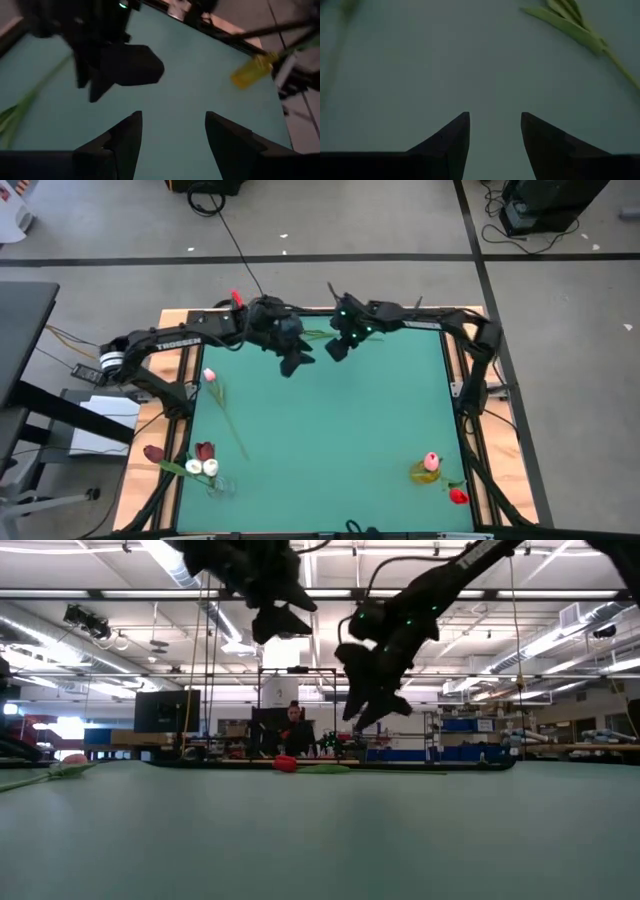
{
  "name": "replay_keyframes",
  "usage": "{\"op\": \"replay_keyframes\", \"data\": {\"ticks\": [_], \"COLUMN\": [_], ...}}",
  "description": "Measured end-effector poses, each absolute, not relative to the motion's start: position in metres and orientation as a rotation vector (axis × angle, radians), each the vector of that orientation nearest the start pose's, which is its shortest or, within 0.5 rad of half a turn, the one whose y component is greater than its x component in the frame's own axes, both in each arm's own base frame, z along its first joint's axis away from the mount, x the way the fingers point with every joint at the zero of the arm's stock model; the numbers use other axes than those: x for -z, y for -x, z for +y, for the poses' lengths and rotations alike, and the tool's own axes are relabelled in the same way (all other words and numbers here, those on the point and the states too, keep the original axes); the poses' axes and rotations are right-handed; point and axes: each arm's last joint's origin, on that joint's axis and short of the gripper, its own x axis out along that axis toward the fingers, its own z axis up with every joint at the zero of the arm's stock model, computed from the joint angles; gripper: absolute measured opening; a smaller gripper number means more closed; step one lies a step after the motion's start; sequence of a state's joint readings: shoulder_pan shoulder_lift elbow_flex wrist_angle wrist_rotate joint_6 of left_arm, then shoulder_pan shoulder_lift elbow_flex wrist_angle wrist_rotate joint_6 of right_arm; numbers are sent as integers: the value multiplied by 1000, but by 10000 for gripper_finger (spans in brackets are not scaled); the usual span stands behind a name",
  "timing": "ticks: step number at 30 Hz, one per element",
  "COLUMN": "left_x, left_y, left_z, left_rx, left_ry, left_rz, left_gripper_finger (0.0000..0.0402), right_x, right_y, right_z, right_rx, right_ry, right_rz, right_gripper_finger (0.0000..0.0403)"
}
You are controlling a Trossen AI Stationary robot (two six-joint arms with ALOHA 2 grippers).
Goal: Sort flowers into vase by color
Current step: Put the red flower into the yellow vase
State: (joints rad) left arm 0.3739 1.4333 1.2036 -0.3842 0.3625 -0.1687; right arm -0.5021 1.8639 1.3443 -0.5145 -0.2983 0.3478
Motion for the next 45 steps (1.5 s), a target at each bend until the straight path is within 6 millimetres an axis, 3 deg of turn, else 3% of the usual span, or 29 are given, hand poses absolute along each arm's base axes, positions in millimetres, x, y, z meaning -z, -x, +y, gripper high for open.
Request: {"op": "replay_keyframes", "data": {"ticks": [6, 10, 17, 26, 36, 45], "left_x": [-305, -288, -278, -278, -278, -278], "left_y": [-268, -260, -258, -258, -258, -257], "left_z": [113, 113, 113, 114, 114, 117], "left_rx": [-128, -145, -145, -145, -142, -152], "left_ry": [430, 456, 454, 438, 415, 416], "left_rz": [452, 453, 461, 460, 464, 460], "left_gripper_finger": [221, 221, 221, 221, 221, 221], "right_x": [-196, -187, -163, -146, -182, -164], "right_y": [-361, -368, -376, -381, -380, -374], "right_z": [-208, -230, -255, -267, -269, -279], "right_rx": [417, 456, 383, 364, 339, 316], "right_ry": [-596, -507, -456, -423, -336, -310], "right_rz": [1049, 1199, 1373, 1460, 1411, 1438], "right_gripper_finger": [185, 185, 183, 136, 122, 125]}}
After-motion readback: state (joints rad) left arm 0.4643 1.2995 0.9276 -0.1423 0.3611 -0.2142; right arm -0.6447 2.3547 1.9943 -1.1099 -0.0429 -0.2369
